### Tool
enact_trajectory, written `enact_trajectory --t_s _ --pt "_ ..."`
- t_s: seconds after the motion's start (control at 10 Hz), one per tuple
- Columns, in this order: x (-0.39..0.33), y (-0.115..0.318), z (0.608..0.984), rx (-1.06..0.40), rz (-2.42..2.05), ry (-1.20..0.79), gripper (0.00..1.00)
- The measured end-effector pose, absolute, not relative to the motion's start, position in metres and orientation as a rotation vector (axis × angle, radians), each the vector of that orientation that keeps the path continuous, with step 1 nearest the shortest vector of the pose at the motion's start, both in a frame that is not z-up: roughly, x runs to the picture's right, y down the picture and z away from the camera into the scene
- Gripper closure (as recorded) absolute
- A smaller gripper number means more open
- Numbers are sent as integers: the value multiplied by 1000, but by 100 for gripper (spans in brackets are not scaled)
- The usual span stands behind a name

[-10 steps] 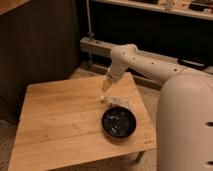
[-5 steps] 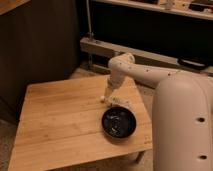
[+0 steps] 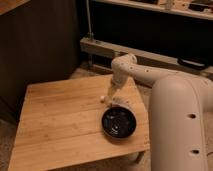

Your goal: Place the bottle in the ceramic bowl

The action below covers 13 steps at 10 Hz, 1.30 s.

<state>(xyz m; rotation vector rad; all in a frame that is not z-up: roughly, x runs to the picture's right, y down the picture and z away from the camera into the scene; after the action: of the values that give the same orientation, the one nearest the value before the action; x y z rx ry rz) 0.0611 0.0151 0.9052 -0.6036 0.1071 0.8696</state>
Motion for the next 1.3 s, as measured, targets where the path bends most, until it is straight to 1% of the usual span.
enact_trajectory --t_s 0.2,0.3,0.5,1.0,1.3 --pt "59 20 902 -646 863 92 35" --pt "58 23 891 -669 848 86 35" --pt "53 26 884 -685 831 83 35" --pt "35 59 902 -729 782 129 35" --pt "32 69 907 -741 776 151 35"
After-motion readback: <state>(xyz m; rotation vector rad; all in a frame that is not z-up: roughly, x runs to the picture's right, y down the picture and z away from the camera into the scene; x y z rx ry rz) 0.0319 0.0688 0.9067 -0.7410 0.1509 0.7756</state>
